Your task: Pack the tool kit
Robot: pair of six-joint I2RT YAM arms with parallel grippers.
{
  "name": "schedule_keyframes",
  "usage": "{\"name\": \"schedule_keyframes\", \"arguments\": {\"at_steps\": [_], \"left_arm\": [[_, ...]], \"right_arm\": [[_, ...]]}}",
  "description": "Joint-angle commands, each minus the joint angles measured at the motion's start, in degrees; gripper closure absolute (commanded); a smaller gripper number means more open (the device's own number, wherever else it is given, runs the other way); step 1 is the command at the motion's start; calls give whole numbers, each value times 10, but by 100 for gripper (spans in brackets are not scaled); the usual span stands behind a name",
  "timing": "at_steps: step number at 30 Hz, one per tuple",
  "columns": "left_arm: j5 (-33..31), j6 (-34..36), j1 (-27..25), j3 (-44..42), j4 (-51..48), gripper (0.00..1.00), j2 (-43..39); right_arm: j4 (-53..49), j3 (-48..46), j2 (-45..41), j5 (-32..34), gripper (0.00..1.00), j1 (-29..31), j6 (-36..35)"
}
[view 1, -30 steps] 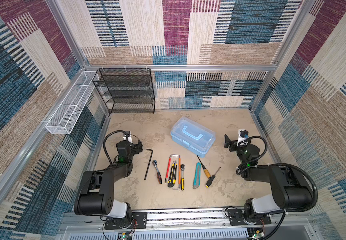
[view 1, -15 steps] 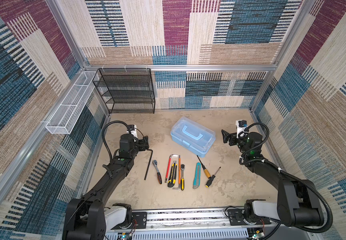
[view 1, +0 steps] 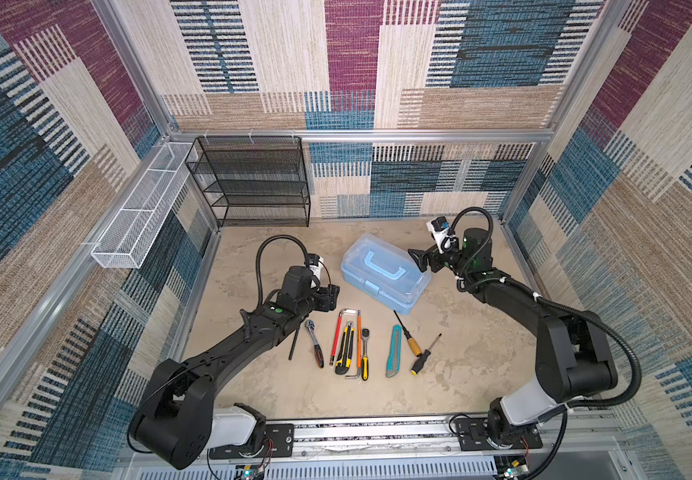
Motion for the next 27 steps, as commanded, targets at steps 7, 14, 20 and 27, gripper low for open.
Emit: {"name": "schedule_keyframes", "arguments": {"at_steps": [7,14,20,27], "left_arm": [[68,-34,-47,56,4,32,85],[65,-43,-57,90,-6,42,135],[72,-33,-57,136,-36,49,176],[72,-37,-57,179,-84,52,213]], "right_arm": [[-112,94,89,-39,0,29,-83],[-162,146,135,-41,0,36,-104],[-207,185,165,-44,1,35,-133],[-248,211,175,-66,3,36,-171]]}}
